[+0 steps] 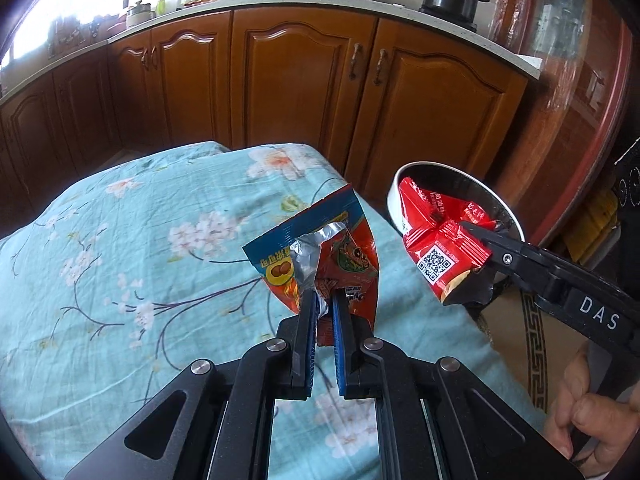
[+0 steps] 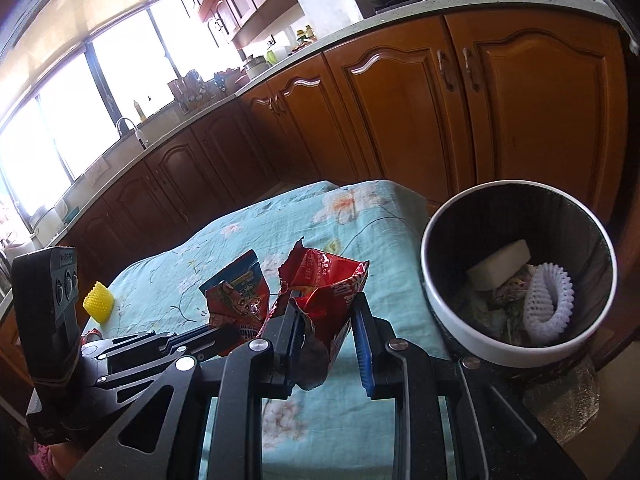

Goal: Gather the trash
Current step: 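Carry the orange snack bag and red wrapper over the bin with both grippers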

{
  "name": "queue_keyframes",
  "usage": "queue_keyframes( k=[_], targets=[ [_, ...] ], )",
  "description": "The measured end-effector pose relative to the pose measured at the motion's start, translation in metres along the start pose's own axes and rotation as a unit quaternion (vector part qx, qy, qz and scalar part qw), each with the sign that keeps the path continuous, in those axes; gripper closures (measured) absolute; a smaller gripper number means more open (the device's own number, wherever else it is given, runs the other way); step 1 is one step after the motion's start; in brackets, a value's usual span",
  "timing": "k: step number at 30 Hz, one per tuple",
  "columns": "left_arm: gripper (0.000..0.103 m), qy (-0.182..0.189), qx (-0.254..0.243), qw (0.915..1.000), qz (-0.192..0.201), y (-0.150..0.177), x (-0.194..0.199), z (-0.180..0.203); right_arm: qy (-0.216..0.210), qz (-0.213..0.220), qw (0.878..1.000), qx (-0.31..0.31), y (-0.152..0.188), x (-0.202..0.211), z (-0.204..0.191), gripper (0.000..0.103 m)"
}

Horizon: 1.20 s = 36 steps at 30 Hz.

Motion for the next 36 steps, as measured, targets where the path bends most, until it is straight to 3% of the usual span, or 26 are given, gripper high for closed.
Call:
queue_keyframes(
  k=[19,36],
  targets=[
    [0.097,0.036,-0.057,0.9976,-0.014,-0.014,-0.031,0.072,0.057,0.039,0.996,-0.053,-0.007,0.049,0.085,0.079],
    [0.096,0.037,-0.083,0.9956,-0.023,-0.044,-0.067,0.105,0.094,0.032,0.994,-0.047,-0.018,0.045,0.127,0.079]
  ],
)
Point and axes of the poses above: each gripper's, at about its wrist camera, not at the fingertips, and x roughly against the way its jaws point, z to its right, y to its underside, the point moved 10 cm from there along -x, roughly the way its jaws point
